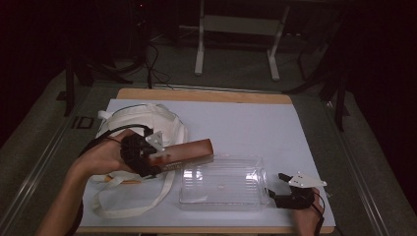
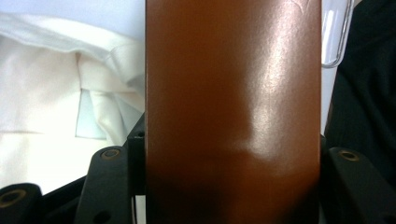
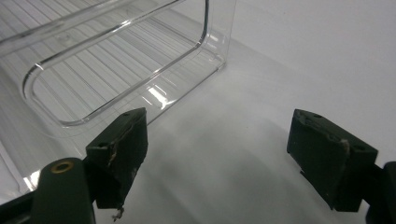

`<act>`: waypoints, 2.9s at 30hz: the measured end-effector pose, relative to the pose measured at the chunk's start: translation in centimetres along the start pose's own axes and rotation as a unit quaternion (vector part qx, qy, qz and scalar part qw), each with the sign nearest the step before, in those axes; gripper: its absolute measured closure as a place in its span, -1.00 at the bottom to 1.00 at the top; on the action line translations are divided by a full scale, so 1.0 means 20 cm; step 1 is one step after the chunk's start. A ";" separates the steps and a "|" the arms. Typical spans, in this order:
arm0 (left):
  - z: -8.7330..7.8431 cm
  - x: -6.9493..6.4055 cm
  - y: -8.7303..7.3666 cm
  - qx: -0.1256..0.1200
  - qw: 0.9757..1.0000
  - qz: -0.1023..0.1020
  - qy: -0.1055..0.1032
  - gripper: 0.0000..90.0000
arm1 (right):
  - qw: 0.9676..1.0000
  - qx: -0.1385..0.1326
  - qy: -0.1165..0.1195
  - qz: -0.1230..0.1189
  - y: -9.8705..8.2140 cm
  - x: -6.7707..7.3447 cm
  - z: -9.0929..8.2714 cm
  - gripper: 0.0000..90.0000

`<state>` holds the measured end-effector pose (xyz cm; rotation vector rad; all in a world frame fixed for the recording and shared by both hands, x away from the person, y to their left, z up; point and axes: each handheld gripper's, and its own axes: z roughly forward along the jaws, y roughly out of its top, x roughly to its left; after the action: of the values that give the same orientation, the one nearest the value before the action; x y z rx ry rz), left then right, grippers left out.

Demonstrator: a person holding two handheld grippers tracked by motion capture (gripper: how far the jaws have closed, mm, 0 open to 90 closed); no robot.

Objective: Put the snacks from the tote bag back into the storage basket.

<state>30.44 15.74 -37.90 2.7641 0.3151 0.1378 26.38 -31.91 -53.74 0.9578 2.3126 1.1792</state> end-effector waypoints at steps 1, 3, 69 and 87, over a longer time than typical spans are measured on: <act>0.00 0.00 0.01 0.002 1.000 0.004 -0.001 -0.03 | 1.000 0.000 0.000 0.000 0.00 0.00 0.00 -0.55; 0.01 -0.01 0.02 0.003 1.000 0.006 -0.005 -0.03 | 1.000 0.000 0.000 0.000 0.00 0.00 0.00 -0.55; 0.27 -0.24 0.30 0.049 0.991 0.114 -0.046 -0.03 | 1.000 0.000 0.002 0.003 0.00 0.00 0.00 -0.55; 0.30 -0.27 0.35 0.056 0.989 0.124 -0.050 -0.03 | 1.000 0.000 0.002 0.002 0.00 0.00 0.00 -0.55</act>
<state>27.40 6.10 -41.40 2.8993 -0.0498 0.0427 26.40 -31.89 -53.75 0.9602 2.3164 1.1832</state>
